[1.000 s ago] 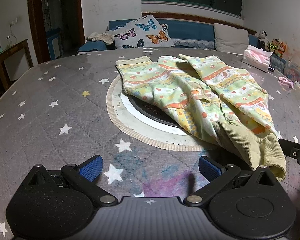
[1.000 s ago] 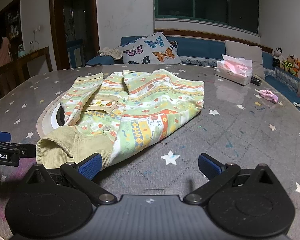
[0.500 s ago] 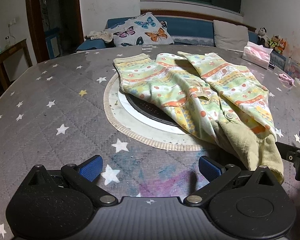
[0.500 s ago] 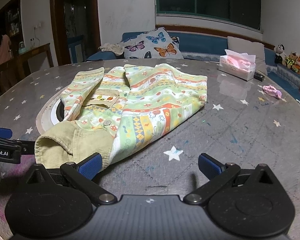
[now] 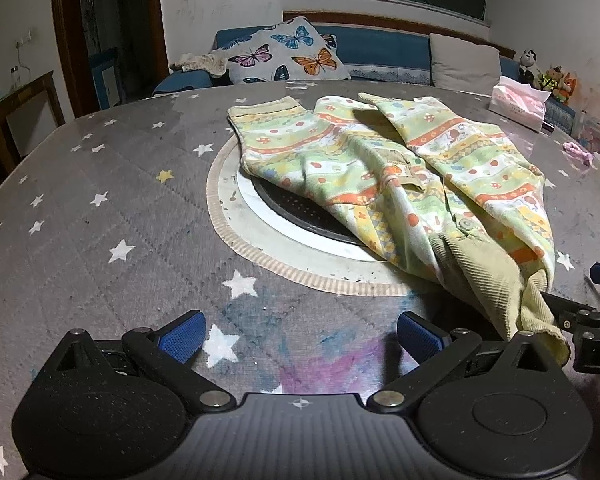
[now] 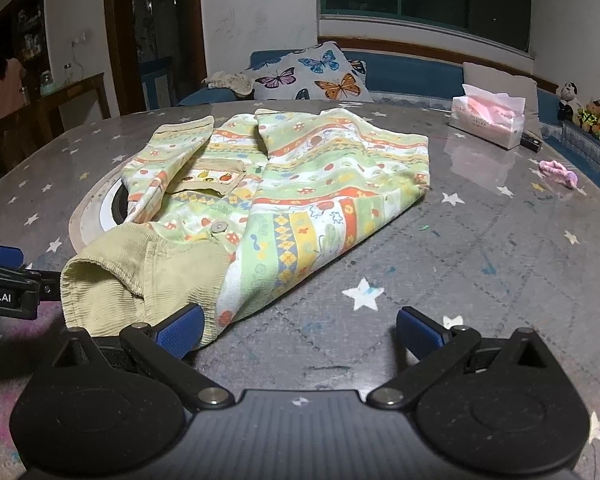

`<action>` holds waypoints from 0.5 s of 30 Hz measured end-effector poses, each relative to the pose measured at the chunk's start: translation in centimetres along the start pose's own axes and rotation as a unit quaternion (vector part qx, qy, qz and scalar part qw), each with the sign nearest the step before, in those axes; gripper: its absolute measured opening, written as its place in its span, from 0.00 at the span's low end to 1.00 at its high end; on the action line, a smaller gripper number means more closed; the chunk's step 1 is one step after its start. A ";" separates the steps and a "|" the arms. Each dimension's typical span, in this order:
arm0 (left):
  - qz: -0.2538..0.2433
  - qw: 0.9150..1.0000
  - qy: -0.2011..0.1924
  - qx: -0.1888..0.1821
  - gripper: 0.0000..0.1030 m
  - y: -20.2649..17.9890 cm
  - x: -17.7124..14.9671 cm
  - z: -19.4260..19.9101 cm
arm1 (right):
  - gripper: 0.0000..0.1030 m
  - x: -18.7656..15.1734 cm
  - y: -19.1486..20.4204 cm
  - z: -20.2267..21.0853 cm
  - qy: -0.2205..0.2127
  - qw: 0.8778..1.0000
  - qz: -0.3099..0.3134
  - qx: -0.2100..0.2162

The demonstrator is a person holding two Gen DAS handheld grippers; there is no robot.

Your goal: Fold clothes

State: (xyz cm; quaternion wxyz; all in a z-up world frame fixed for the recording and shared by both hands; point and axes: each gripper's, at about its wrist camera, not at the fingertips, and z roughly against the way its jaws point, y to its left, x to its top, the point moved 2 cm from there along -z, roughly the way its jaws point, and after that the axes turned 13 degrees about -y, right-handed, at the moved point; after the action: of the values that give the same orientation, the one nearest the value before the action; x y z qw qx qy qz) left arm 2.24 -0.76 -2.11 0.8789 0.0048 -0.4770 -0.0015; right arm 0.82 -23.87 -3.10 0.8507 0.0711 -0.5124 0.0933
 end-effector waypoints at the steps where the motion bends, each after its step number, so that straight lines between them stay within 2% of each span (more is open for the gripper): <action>1: 0.000 1.000 0.000 0.000 1.00 0.0 0.0 0.0 | 1.00 0.0 0.0 0.0 -0.001 1.000 0.002 0.000; 15: -0.001 1.000 -0.001 0.001 1.00 0.0 0.3 -0.1 | 1.00 0.5 0.6 0.4 -0.007 1.000 0.026 0.002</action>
State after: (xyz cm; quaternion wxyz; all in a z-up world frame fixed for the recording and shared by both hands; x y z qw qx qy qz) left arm 2.46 -0.72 -1.96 0.8786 0.0066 -0.4774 -0.0021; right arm 0.57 -23.29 -2.47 0.8441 0.0597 -0.5201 0.1159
